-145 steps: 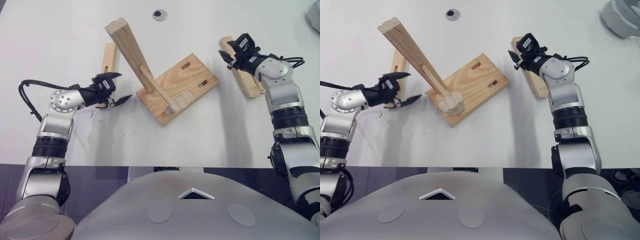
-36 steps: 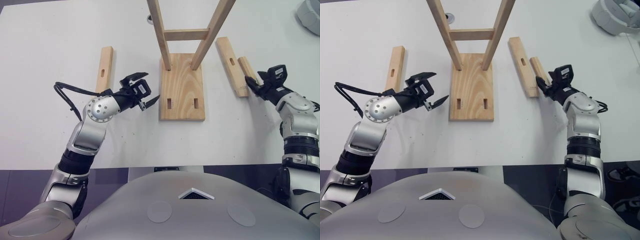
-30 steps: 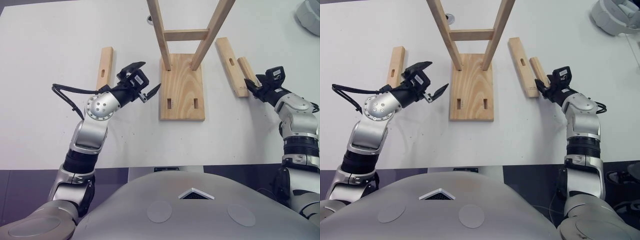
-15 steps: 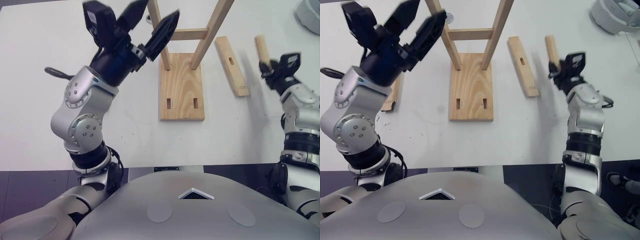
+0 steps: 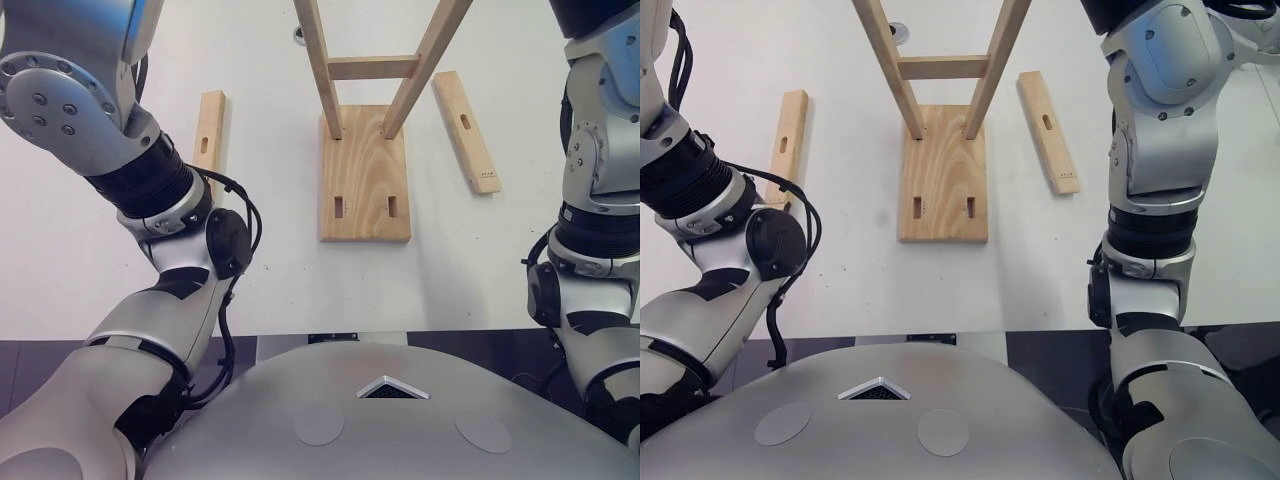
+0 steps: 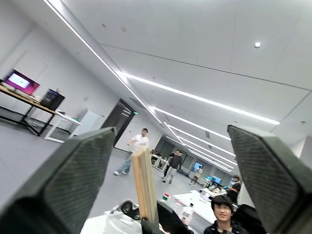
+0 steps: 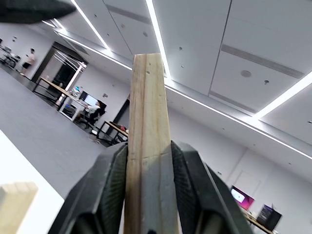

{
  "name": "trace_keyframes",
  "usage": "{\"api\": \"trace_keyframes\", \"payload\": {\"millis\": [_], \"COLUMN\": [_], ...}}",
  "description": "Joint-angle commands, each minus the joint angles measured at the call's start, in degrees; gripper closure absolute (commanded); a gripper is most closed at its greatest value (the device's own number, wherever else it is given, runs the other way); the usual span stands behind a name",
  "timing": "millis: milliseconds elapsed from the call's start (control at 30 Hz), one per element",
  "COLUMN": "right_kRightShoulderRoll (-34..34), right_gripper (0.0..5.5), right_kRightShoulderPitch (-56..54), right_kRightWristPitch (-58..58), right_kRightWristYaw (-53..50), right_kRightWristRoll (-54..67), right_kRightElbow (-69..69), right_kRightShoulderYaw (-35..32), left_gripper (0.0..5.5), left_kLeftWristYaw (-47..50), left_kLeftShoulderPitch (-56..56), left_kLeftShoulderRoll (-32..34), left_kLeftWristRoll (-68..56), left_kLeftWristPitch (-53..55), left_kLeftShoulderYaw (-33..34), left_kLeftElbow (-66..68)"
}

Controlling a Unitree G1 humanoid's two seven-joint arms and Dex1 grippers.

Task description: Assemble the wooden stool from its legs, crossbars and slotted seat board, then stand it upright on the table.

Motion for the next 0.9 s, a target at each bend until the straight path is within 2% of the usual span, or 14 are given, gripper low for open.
{"api": "trace_keyframes", "payload": {"millis": [33,233,667,900], "right_kRightShoulderRoll": [1.5,2.4,3.1,2.5], "right_gripper": [4.17,4.17,4.17,4.17], "right_kRightShoulderPitch": [-2.8,-2.5,-1.8,-1.5], "right_kRightWristPitch": [1.5,3.8,5.8,5.0], "right_kRightWristYaw": [1.9,5.1,5.6,5.7], "right_kRightWristRoll": [2.3,5.7,6.6,4.2], "right_kRightElbow": [-2.6,-8.1,-9.1,-8.0], "right_kRightShoulderYaw": [1.4,3.6,4.3,4.8], "left_gripper": [1.26,1.26,3.44,4.81], "left_kLeftWristYaw": [1.9,3.2,5.7,6.6], "left_kLeftShoulderPitch": [1.8,2.5,5.0,5.8], "left_kLeftShoulderRoll": [1.8,2.9,4.0,4.6], "left_kLeftWristRoll": [-2.7,-4.9,-8.5,-9.6], "left_kLeftWristPitch": [1.0,-1.4,-5.2,-6.8], "left_kLeftShoulderYaw": [-3.6,-5.6,-8.7,-10.2], "left_kLeftElbow": [-0.2,-0.1,-2.4,-3.3]}}
